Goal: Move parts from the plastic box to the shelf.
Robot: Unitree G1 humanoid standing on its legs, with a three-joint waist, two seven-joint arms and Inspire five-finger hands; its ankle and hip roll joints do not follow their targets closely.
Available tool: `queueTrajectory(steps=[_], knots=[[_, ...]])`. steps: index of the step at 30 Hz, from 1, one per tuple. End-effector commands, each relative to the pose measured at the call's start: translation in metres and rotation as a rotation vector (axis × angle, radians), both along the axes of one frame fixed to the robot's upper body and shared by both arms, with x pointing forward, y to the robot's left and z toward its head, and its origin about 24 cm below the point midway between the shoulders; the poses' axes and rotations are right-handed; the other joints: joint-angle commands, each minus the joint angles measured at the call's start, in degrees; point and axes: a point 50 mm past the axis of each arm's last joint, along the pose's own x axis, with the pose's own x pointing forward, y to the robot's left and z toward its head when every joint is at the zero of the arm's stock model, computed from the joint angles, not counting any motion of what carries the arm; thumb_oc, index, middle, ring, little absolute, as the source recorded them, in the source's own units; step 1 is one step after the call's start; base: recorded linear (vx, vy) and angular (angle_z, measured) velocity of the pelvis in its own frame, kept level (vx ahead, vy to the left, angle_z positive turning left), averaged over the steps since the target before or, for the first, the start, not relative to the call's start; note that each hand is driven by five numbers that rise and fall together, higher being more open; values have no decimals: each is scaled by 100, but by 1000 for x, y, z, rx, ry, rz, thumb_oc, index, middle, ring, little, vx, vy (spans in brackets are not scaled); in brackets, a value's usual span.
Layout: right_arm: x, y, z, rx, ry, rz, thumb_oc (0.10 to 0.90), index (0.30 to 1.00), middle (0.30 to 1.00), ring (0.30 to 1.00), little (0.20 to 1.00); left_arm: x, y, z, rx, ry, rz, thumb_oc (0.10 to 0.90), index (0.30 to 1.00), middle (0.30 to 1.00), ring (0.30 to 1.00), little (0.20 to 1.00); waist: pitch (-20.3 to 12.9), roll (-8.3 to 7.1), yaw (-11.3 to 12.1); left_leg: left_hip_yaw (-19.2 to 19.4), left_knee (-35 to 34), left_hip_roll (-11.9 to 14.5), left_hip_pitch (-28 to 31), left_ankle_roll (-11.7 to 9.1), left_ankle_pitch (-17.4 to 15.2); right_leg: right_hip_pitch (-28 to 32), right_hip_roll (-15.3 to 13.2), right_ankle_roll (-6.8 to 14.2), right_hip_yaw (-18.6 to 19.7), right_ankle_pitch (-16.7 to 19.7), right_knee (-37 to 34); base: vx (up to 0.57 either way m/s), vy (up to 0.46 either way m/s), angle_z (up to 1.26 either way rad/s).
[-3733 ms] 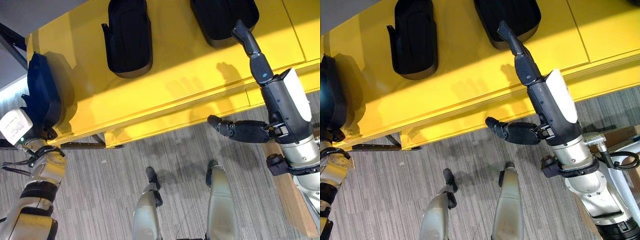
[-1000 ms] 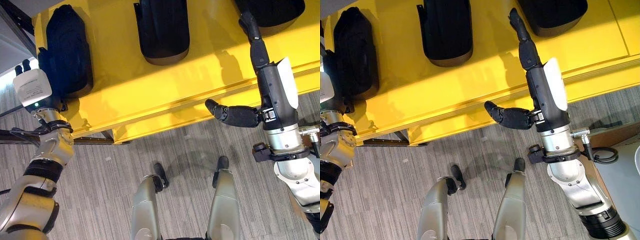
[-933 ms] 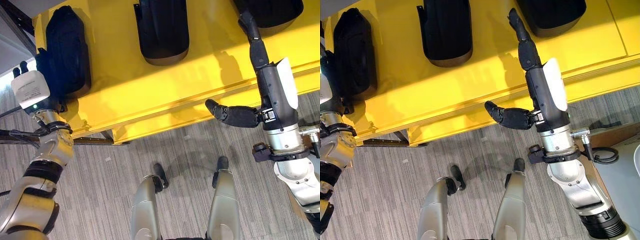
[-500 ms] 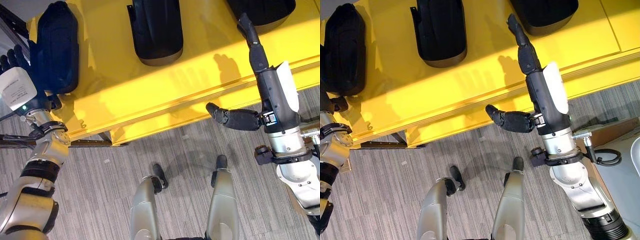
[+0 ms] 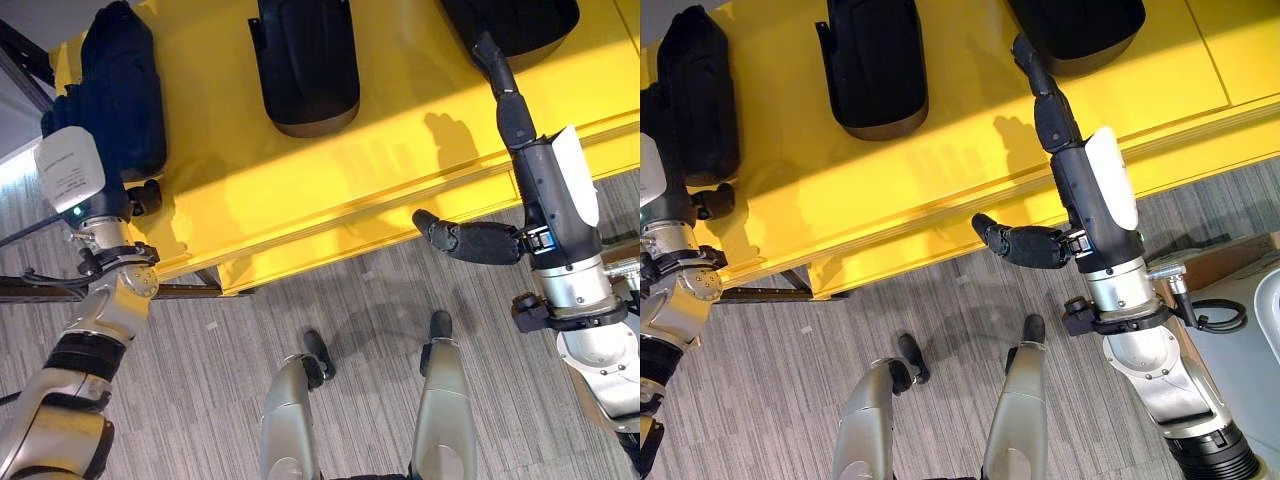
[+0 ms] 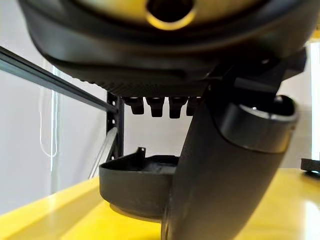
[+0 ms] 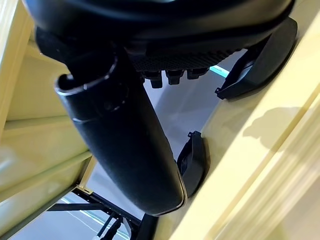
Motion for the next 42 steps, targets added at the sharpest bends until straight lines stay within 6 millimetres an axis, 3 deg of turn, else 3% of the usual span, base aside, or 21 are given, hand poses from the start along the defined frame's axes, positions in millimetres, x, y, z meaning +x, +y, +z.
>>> queueTrajectory(steps=[1, 13, 21, 42], knots=[[-21, 8, 37, 72, -277, 87, 900, 1000, 1000, 1000, 1000, -8, 13, 45, 71, -155, 40, 900, 1000, 1000, 1000, 1000, -78, -274, 115, -136, -623, -143, 339, -41, 119, 651, -167, -204, -412, -312, -45, -9, -55, -2], [-21, 9, 29, 87, -266, 60, 900, 1000, 1000, 1000, 1000, -19, 7, -3, 40, -14, 1, 900, 1000, 1000, 1000, 1000, -78, -238, 271, -178, -720, -173, 487, -54, 163, 833, -208, -130, -504, -335, -100, 2, -24, 0], [-23, 9, 24, 85, -265, 46, 900, 1000, 1000, 1000, 1000, -29, 2, -21, -35, 30, -25, 900, 1000, 1000, 1000, 1000, -86, -196, 361, -219, -840, -213, 603, -70, 212, 973, -252, -80, -579, -360, -167, 0, 0, 0], [-24, 5, 25, 75, -238, 45, 900, 1000, 1000, 1000, 1000, -27, -1, -4, 2, -12, -35, 900, 1000, 1000, 1000, 1000, -141, -158, 243, -163, -950, -169, 751, -129, 263, 1057, -278, -28, -520, -377, -232, 3, 2, 1]])
